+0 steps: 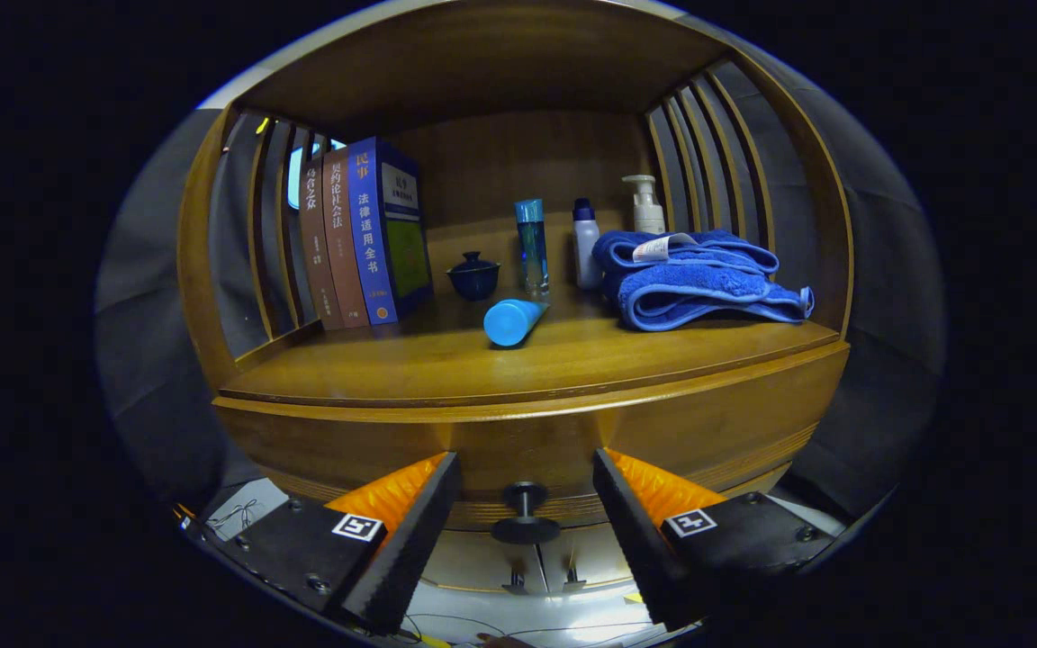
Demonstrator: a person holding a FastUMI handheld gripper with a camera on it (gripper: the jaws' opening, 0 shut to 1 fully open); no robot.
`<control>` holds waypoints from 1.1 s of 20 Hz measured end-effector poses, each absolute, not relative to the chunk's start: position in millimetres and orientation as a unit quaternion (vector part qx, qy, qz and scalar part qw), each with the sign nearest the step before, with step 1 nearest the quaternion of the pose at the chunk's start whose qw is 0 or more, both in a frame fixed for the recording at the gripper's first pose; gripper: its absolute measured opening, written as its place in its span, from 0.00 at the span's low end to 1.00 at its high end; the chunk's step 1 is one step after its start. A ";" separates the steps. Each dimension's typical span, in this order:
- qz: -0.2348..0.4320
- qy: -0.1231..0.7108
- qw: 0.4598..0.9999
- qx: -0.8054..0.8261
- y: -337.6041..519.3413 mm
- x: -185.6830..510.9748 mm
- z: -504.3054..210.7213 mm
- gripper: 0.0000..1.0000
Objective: Pull open the drawer, take out the items inside it, and place them on the countertop above the cabinet.
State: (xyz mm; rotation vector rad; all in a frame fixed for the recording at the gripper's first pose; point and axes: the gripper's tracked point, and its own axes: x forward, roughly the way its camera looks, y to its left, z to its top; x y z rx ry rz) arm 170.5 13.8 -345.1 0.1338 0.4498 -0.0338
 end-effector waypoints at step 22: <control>0.009 0.066 0.998 0.023 26.6 63.5 -60.0 0.99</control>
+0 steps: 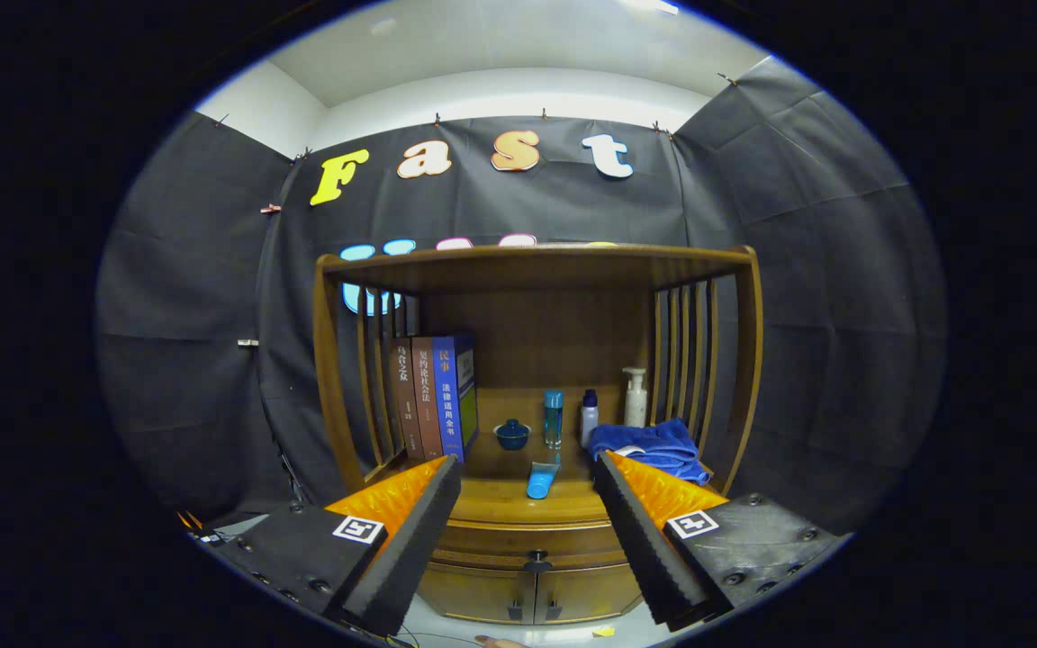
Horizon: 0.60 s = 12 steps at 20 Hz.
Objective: Pull open the drawer, take out the items inside it, and place them on the countertop above the cabinet.
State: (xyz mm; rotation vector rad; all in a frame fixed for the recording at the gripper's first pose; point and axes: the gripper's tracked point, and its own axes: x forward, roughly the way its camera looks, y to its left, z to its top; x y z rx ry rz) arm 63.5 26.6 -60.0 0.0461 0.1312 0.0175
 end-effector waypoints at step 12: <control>0.013 0.054 0.998 0.015 36.7 24.1 -27.4 0.98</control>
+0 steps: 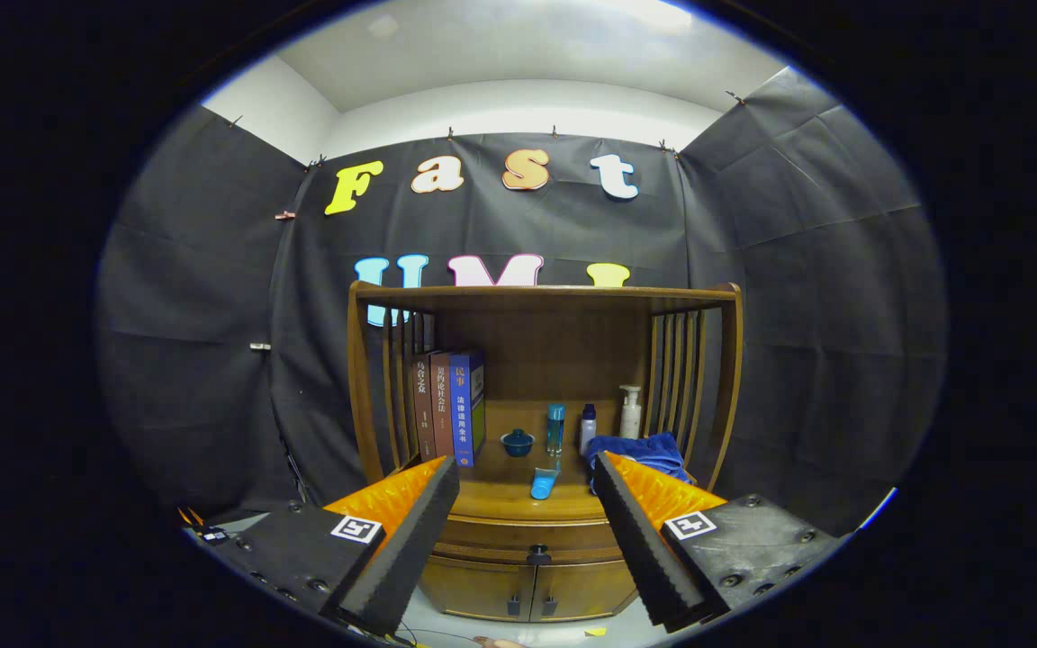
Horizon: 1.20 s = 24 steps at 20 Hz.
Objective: Pull open the drawer, take out the items inside it, and place them on the countertop above the cabinet.
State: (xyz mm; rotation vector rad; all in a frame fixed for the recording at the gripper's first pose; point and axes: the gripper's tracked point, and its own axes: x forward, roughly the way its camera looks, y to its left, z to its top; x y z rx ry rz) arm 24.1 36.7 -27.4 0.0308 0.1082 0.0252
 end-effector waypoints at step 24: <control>0.006 0.049 0.999 0.015 25.6 19.9 -19.5 0.98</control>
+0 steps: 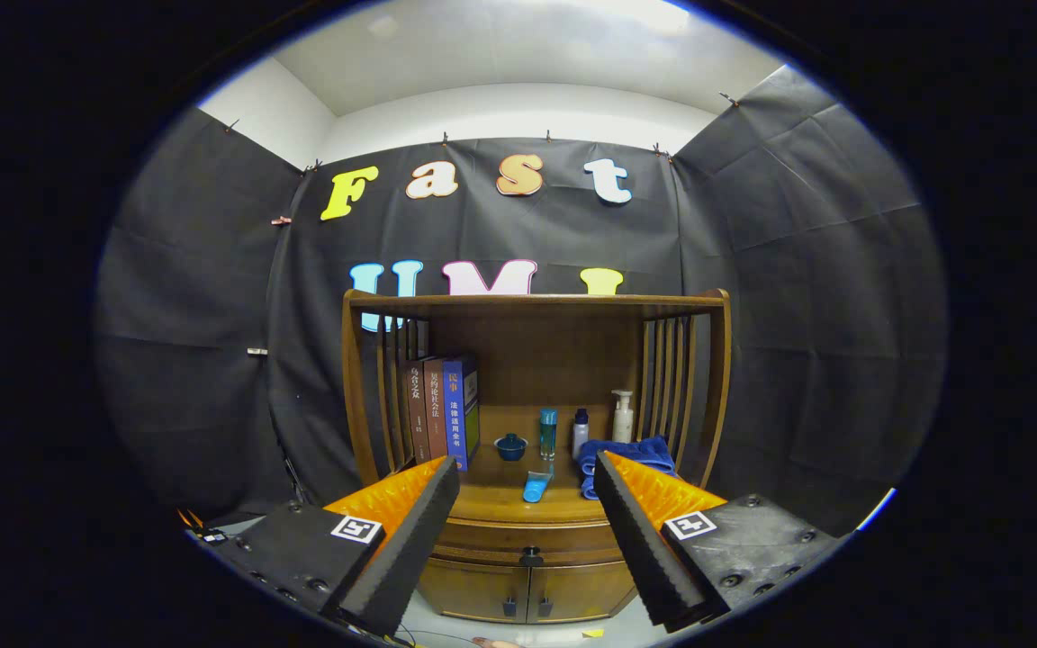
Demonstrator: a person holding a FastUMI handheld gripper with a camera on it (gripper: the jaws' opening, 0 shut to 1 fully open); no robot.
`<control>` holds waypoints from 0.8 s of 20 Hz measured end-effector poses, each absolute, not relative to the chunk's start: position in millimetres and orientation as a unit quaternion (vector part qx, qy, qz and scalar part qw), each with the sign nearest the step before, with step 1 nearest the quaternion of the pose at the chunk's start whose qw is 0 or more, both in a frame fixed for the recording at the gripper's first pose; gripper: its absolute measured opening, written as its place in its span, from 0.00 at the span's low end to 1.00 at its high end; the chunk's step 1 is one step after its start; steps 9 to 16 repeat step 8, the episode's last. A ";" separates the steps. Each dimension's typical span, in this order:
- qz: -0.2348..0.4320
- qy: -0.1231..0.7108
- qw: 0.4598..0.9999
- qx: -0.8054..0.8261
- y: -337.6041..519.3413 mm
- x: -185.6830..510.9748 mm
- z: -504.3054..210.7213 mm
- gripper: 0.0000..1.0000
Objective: Pull open the drawer, take out the items inside it, and place them on the countertop above the cabinet.
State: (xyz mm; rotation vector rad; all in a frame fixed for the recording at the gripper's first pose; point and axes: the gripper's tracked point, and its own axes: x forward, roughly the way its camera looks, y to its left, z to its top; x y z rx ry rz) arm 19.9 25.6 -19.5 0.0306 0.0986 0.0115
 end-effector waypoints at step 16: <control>0.010 0.053 0.998 0.016 29.5 22.3 -20.6 0.98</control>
